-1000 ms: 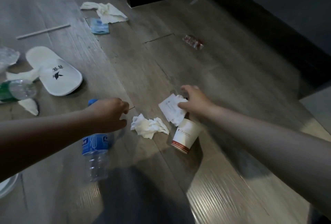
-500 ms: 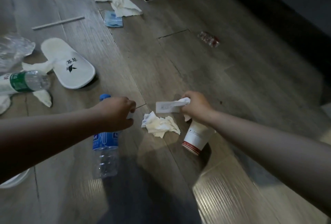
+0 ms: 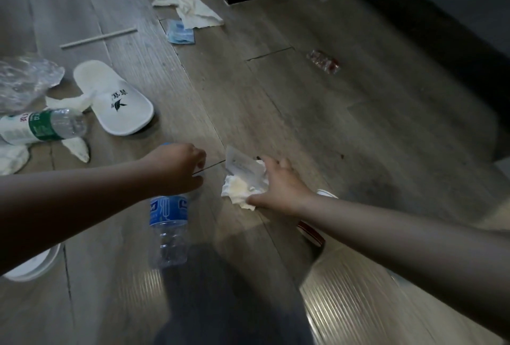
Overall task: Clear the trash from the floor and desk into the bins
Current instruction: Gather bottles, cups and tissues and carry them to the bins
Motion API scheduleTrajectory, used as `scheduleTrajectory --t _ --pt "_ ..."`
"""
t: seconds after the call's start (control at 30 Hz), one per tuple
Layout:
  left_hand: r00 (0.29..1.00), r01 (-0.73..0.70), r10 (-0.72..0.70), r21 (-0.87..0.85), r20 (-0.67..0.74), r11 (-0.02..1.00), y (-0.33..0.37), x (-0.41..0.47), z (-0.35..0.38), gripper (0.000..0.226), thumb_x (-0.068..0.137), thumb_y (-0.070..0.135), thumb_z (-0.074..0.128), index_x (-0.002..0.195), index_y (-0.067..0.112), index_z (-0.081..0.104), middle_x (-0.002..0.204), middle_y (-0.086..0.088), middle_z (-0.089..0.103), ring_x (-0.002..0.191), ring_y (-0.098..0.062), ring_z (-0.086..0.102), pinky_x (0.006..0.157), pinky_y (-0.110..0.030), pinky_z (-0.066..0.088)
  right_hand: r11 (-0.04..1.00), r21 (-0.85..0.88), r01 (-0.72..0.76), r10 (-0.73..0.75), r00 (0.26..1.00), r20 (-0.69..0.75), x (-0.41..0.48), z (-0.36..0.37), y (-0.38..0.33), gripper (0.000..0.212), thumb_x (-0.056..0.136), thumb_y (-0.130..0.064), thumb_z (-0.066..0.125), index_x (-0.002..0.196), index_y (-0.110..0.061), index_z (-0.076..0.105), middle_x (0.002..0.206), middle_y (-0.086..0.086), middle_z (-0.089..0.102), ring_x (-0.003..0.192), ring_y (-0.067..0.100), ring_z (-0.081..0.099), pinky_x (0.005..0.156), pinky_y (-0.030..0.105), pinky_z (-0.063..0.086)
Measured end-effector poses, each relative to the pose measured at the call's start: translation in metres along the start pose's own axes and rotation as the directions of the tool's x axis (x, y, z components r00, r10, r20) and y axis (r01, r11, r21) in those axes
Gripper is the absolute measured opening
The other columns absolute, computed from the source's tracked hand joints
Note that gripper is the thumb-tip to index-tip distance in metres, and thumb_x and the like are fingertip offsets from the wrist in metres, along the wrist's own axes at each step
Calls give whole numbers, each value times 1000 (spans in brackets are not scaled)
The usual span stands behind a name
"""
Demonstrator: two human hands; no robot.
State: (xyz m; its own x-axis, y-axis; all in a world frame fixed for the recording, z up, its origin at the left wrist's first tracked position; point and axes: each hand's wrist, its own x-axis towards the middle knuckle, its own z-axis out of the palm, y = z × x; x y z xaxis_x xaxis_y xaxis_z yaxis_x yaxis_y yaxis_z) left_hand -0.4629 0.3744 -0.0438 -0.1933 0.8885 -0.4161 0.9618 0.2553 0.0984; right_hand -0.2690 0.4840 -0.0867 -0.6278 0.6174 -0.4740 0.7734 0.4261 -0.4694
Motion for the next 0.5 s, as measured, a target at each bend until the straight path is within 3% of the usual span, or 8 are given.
scheduleTrajectory --t 0.17,0.27,0.5 --pt "1000 18 -18 -10 15 1000 -4 -4 0 32 89 33 59 118 19 55 110 0 57 93 -13 55 77 -24 47 998 -56 15 -15 1000 13 4 17 -13 89 68 -64 69 139 -22 35 141 8 34 129 30 36 102 37 36" --pt "1000 28 -28 -5 12 1000 -7 -6 -1 33 89 34 59 118 19 55 111 -1 58 94 -15 55 79 -27 49 998 -58 -15 11 998 -68 8 23 -21 87 69 -69 64 136 -20 38 137 9 37 127 29 36 99 34 34" --pt "999 35 -35 -30 19 999 -10 -9 -1 33 89 34 58 118 19 55 111 -1 58 96 -17 56 81 -30 50 985 -145 89 -98 993 -62 6 25 -12 75 71 -47 74 132 -22 37 128 7 39 119 27 39 92 31 38"
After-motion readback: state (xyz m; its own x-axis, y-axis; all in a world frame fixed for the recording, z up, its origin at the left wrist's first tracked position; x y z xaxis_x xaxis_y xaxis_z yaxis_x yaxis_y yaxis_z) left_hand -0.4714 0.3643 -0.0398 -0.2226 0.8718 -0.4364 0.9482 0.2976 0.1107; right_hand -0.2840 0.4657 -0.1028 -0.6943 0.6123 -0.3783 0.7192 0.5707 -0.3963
